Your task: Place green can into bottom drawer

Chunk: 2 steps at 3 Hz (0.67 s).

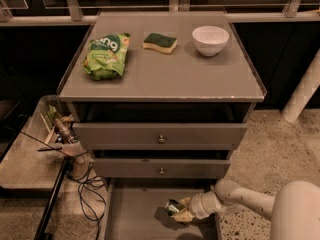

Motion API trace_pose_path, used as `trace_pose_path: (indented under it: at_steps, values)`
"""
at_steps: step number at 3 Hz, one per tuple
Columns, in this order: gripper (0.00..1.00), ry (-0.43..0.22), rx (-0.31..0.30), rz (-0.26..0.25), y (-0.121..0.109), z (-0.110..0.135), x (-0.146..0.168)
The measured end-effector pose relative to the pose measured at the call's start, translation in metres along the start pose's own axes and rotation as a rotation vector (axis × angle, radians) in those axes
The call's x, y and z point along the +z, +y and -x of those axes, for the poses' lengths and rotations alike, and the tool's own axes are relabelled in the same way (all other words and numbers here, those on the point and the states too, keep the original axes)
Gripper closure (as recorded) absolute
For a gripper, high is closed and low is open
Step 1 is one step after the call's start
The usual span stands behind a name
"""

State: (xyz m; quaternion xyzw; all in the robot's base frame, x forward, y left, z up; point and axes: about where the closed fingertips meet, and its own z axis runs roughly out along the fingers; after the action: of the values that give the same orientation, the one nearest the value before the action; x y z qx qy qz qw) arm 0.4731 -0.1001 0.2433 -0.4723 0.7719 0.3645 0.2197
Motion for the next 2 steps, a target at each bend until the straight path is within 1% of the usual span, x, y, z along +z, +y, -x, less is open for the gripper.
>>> trace_pose_path:
  at_steps: [1, 2]
  values:
    - [1.00, -0.038, 0.002, -0.115, -0.0087, -0.0054, -0.0008]
    - [1.00, -0.104, -0.001, -0.273, -0.0167, -0.0103, -0.0059]
